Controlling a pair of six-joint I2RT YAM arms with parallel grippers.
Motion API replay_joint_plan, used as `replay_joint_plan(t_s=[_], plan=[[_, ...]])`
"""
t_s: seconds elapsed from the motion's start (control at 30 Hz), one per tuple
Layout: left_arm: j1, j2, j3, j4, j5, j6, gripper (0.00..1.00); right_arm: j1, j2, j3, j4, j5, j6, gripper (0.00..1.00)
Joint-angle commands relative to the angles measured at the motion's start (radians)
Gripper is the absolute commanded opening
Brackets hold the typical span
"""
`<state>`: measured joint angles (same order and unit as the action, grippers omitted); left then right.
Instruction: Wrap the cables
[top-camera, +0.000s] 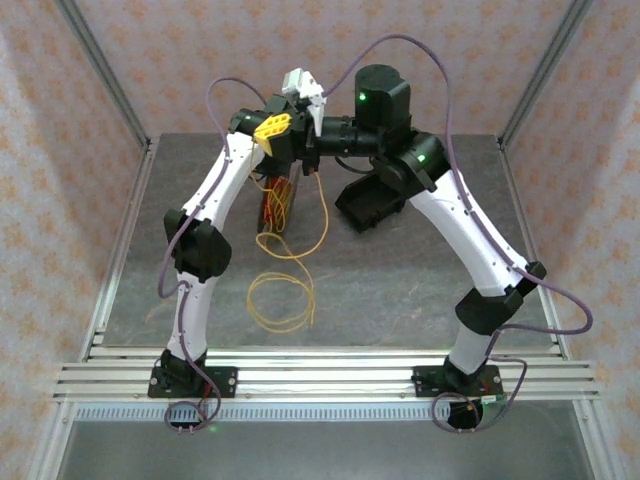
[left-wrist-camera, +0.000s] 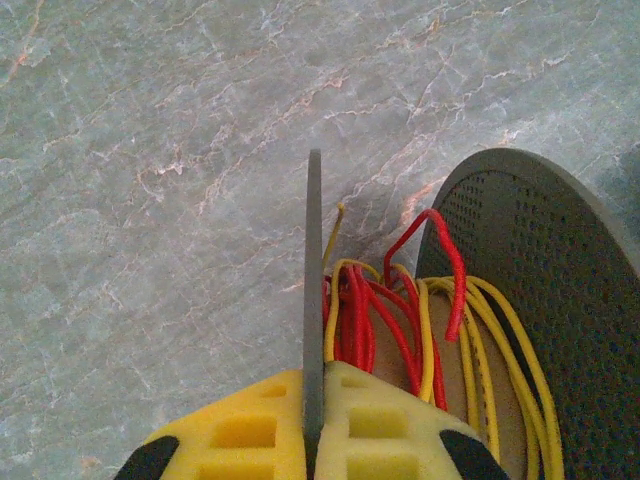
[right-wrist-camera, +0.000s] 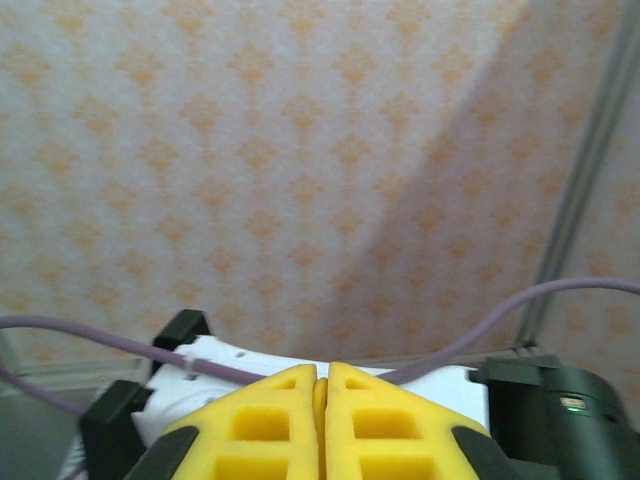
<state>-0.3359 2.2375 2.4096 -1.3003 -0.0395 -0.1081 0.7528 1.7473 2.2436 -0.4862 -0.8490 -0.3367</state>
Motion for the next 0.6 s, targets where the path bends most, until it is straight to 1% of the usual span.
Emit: replay_joint_plan(t_s=[0.0, 0.07, 0.3, 0.4, 0.5, 0.57], plan=[[-0.002, -0.091, -0.097, 0.085, -0.036, 0.009, 0.0, -0.043, -0.066, 0.023, 0.042, 0.172, -0.046, 0.0], [-0.001, -0.137, -0.172, 0.141, -0.035, 0.027, 0.0, -0.085, -0.084, 0.028, 0.036, 0.215, -0.046, 0.0], [-0.002, -0.236, -0.281, 0.229, 0.002, 0.092, 0.0, -0.274, -0.097, 0.036, -0.007, 0.32, -0.007, 0.0], [-0.002, -0.287, -0.343, 0.277, 0.041, 0.129, 0.0, -0.352, -0.087, 0.039, -0.015, 0.315, 0.03, 0.0], [-0.003, -0.323, -0.392, 0.298, 0.081, 0.171, 0.0, -0.415, -0.055, 0.078, -0.05, 0.31, 0.061, 0.0], [-0.005, -0.376, -0.421, 0.294, 0.109, 0.205, 0.0, -0.449, -0.03, 0.108, -0.076, 0.313, 0.068, 0.0]])
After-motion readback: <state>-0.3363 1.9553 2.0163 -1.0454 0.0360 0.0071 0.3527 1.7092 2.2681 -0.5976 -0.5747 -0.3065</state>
